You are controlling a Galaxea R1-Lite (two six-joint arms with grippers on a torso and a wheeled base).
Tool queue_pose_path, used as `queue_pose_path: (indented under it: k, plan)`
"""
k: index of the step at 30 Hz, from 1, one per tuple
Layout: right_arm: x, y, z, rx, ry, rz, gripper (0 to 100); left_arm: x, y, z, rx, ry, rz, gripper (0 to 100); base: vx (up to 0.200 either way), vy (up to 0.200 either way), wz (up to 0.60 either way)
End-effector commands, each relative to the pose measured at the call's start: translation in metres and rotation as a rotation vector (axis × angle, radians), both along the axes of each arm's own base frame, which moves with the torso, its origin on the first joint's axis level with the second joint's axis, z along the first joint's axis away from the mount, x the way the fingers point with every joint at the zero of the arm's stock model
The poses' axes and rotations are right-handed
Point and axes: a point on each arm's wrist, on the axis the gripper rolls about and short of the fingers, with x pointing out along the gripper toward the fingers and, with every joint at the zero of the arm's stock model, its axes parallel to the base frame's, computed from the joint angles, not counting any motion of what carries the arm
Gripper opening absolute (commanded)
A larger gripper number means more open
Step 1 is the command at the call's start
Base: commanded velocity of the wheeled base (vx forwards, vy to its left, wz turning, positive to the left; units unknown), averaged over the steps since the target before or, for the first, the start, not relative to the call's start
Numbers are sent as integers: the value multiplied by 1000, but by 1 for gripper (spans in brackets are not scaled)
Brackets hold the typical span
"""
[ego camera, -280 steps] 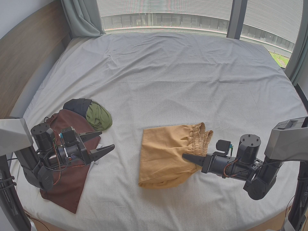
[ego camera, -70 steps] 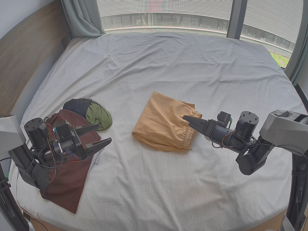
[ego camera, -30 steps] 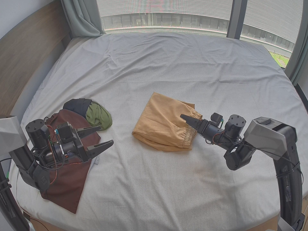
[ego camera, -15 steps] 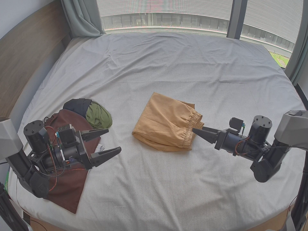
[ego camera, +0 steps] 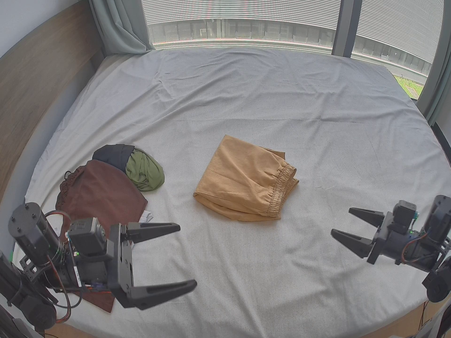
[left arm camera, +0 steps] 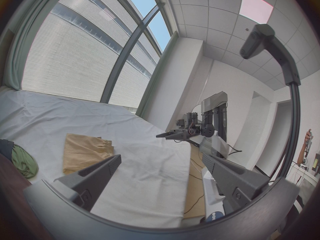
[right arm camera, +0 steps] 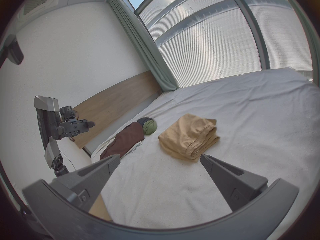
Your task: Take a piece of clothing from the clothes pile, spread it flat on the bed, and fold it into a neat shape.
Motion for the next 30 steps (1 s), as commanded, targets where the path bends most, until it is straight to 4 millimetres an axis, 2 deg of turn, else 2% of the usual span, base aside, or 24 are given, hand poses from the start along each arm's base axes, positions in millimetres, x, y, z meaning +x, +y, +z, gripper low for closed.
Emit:
queue_pose_path:
  k: [1,5,9,11,14,15,20,22,30]
  plan:
    - [-40,-29,37,-5,-217,-117,100,-42,-3,6,-15,-23,-97,100,0,0,0]
    - [-61,-35,47,-16,-255,-135,100,-55,0,11,-32,-41,-108,100,0,0,0]
    - [-93,-40,54,-10,-291,-145,100,-68,9,25,-76,-112,-105,100,0,0,0]
    - [-114,-43,55,-6,-312,-148,100,-76,14,30,-90,-138,-107,100,0,0,0]
    - [-130,-45,52,-7,-315,-154,100,-84,20,34,-98,-153,-102,100,0,0,0]
    - [-145,-47,48,-7,-318,-166,100,-91,26,36,-99,-164,-97,100,0,0,0]
    - [-165,-50,41,1,-346,-191,100,-102,38,38,-97,-170,-46,100,0,0,0]
    - [-175,-50,38,8,-363,-199,100,-107,49,38,-95,-168,33,100,0,0,0]
    - [-196,-52,20,20,-352,-239,100,-143,73,31,-95,-183,157,100,0,0,0]
